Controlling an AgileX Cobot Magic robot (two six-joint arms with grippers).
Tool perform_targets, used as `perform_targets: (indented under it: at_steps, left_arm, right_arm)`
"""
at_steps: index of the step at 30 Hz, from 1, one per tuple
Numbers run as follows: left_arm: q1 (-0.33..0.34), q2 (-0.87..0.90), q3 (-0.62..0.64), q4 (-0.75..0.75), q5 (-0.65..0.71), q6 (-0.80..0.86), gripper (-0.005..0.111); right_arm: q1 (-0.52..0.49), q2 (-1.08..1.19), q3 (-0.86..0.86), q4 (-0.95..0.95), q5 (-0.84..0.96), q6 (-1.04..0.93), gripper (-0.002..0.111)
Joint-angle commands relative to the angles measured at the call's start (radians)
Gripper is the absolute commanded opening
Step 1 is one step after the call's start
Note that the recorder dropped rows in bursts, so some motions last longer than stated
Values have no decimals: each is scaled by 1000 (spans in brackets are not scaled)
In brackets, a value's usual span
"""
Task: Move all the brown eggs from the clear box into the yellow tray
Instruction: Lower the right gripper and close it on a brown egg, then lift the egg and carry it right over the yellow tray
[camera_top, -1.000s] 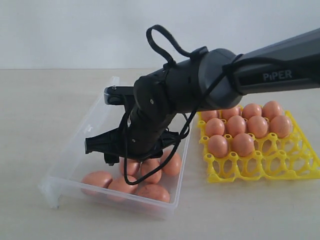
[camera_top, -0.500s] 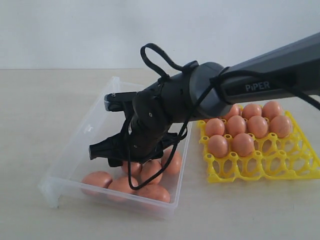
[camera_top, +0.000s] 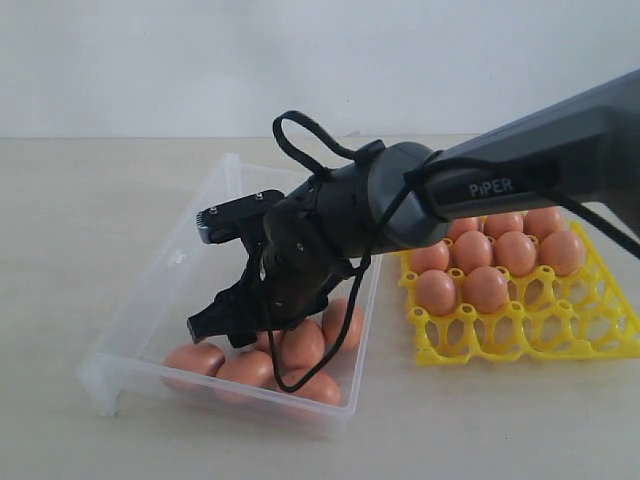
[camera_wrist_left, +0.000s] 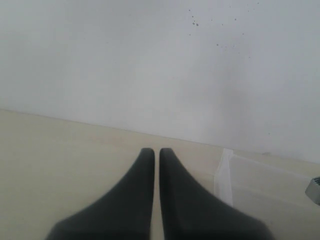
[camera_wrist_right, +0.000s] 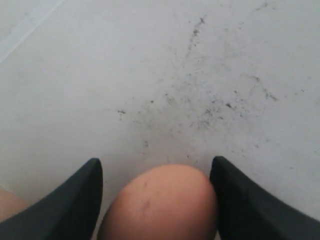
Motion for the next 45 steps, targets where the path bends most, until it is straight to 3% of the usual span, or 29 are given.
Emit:
perform_targets:
  at_steps: [1, 3, 4, 22, 25, 27, 29, 34, 39, 45]
  left_arm:
    - [-4, 4, -4, 0, -2, -1, 4]
    - [-4, 4, -4, 0, -2, -1, 4]
    - [-4, 4, -4, 0, -2, -1, 4]
    - [-4, 4, -4, 0, -2, -1, 4]
    - [-4, 4, -4, 0, -2, -1, 4]
    - [-4, 4, -4, 0, -2, -1, 4]
    - [-4, 4, -4, 0, -2, -1, 4]
    - [-4, 4, -4, 0, -2, -1, 4]
    - [-4, 4, -4, 0, -2, -1, 4]
    - [-4, 4, -4, 0, -2, -1, 4]
  right_arm:
    - [-7, 10, -2, -15, 15, -61, 37]
    - [-7, 10, -2, -23, 28, -105, 5]
    - [-7, 10, -2, -23, 31, -123, 1]
    - [-7, -221, 0, -372, -85, 65, 0]
    - [-7, -255, 23, -543, -88, 234, 0]
    - [-7, -277, 45, -760, -57, 441, 0]
    - [-7, -301, 71, -992, 43, 689, 0]
    - [-7, -401, 235, -1372, 238, 1077, 0]
    - [-7, -466, 441, -1649, 414, 1415, 0]
    - [-7, -482, 713, -1667, 683, 1705, 0]
